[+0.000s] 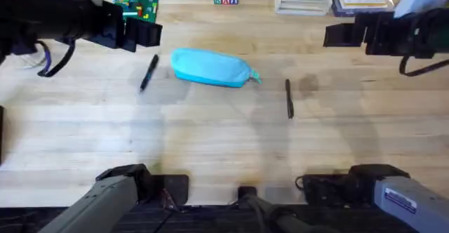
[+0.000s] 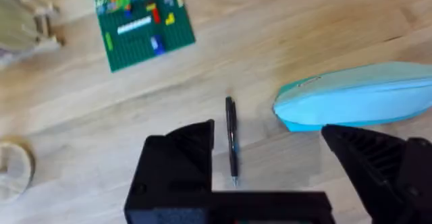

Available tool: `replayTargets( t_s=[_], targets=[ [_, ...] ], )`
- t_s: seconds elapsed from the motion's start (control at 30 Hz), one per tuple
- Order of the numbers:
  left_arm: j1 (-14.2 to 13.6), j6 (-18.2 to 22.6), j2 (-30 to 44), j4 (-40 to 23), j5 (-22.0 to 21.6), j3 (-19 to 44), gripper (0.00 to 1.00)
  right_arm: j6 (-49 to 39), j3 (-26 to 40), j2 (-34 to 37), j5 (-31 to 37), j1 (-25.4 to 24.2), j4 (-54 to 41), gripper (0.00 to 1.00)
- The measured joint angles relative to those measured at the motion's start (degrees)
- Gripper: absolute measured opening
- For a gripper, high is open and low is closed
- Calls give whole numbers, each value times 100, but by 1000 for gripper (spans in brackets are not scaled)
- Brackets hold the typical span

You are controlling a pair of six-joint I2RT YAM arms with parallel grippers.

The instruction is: Unzip the bag, pick up the pens from the table one at a time and place them inside, then zip the bag closed.

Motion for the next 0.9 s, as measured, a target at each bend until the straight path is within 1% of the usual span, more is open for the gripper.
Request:
replayTargets(
  t_s=[0.1,0.23,0.37,0.43,0.6,0.77,0.83,0.9],
  targets=[
    [253,409,37,0,440,2,992,0,0,0,0,0,0,997],
    [424,754,249,33,756,2,993,0,0,0,0,0,0,998],
    [448,938,492,277,842,2,993,0,0,0,0,0,0,998],
    [448,990,560,278,874,2,993,0,0,0,0,0,0,998],
    [448,1040,619,304,917,2,993,0,0,0,0,0,0,998],
    [448,1062,638,459,1077,2,992,0,0,0,0,0,0,998],
    [448,1185,638,450,1213,2,992,0,0,0,0,0,0,998],
    [452,1443,643,407,1441,2,992,0,0,0,0,0,0,997]
  ],
)
